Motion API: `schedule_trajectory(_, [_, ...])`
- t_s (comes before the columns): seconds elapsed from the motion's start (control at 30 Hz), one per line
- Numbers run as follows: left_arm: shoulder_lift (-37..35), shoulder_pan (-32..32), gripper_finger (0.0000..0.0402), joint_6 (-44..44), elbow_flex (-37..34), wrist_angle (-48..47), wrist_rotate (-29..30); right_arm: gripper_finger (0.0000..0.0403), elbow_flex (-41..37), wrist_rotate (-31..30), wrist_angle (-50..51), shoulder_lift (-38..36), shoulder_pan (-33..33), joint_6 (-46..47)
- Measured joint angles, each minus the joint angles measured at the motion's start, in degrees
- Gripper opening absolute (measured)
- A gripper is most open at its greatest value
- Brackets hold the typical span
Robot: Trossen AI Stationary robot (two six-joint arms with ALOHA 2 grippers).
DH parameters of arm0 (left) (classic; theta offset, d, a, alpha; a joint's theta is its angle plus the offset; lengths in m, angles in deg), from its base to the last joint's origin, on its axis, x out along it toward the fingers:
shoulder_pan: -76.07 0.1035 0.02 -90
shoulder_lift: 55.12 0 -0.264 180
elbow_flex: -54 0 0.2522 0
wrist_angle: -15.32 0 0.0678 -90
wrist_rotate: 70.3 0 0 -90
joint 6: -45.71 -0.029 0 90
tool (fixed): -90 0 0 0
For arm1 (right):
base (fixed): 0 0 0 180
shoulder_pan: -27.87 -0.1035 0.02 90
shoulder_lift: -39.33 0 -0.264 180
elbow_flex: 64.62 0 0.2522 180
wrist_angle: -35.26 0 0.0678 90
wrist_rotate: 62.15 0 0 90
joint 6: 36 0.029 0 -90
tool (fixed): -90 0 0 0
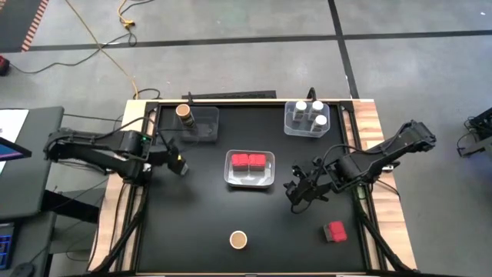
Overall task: Sort spices by type
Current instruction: Put the white seasoning bottle into the transparent bin
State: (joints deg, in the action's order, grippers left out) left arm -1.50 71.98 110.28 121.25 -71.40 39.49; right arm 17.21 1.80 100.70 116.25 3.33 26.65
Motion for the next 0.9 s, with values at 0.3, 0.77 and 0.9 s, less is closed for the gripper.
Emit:
schedule_trajectory(0.3, [0.0,9.64,0.0348,-8.79,-4.68,5.65,-7.44,0.0305,0.0,0.0,0.02,0.0,0.0,-0.13])
schedule_trajectory(0.77, [4.42,17.06,0.0348,-18.94,-9.05,11.09,-13.99,0.0305,0.0,0.0,0.13,0.0,-0.07,-0.26])
schedule_trajectory(0.9, [8.04,18.93,0.0348,-21.04,-9.05,11.9,-16.4,0.0305,0.0,0.0,0.12,0.0,-0.07,-0.31])
